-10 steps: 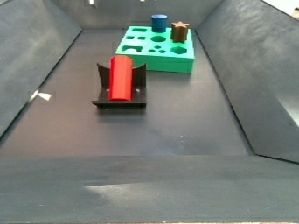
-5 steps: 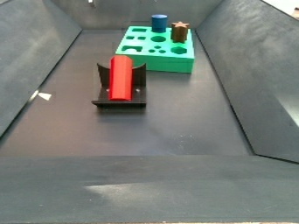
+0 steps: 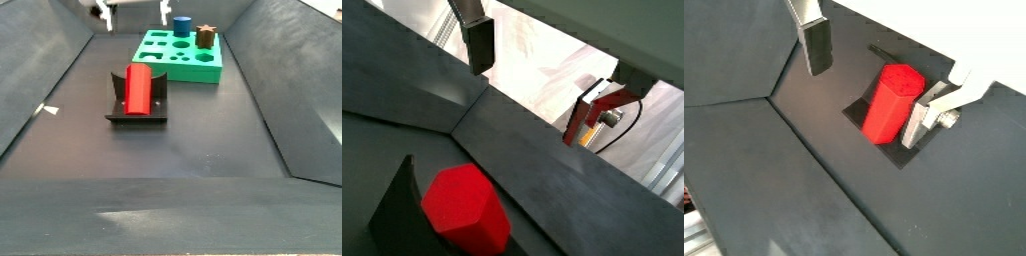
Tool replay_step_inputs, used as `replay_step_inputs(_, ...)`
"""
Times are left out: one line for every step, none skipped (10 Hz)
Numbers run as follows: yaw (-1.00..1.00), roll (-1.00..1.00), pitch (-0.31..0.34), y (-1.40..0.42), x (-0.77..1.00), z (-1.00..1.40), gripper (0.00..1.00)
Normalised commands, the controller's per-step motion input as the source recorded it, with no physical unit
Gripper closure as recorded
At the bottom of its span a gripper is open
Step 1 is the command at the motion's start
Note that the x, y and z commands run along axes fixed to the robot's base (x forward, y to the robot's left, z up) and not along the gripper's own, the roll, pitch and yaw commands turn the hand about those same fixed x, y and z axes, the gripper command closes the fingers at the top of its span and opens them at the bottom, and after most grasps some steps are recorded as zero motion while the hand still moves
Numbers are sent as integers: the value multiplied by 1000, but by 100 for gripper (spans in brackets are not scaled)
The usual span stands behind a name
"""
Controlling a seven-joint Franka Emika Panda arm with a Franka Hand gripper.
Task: Pick up the hexagon object. Move up. Place the hexagon object on the fixture. Regrasp the hexagon object. Move to above the board. Insert the hexagon object.
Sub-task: Regrasp the hexagon object.
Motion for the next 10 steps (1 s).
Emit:
replay_step_inputs(44, 62, -171, 57, 65, -1000, 0)
replay_step_inputs(18, 63, -170, 54, 70, -1000, 0)
replay_step_inputs(-29, 67, -152, 48, 73, -1000, 0)
replay_step_inputs(-62, 63, -133, 44, 77, -1000, 0)
replay_step_inputs(-84, 61, -99, 37, 81, -1000, 0)
replay_step_inputs(-88, 59, -74, 31, 83, -931, 0)
replay_step_inputs(-82, 56, -33, 20, 73, -722, 0)
replay_step_inputs(-76, 55, -14, 14, 70, -619, 0)
replay_step_inputs(-53, 57, 13, 7, 71, -422, 0)
replay_step_inputs(-34, 54, 29, 8, 68, -285, 0)
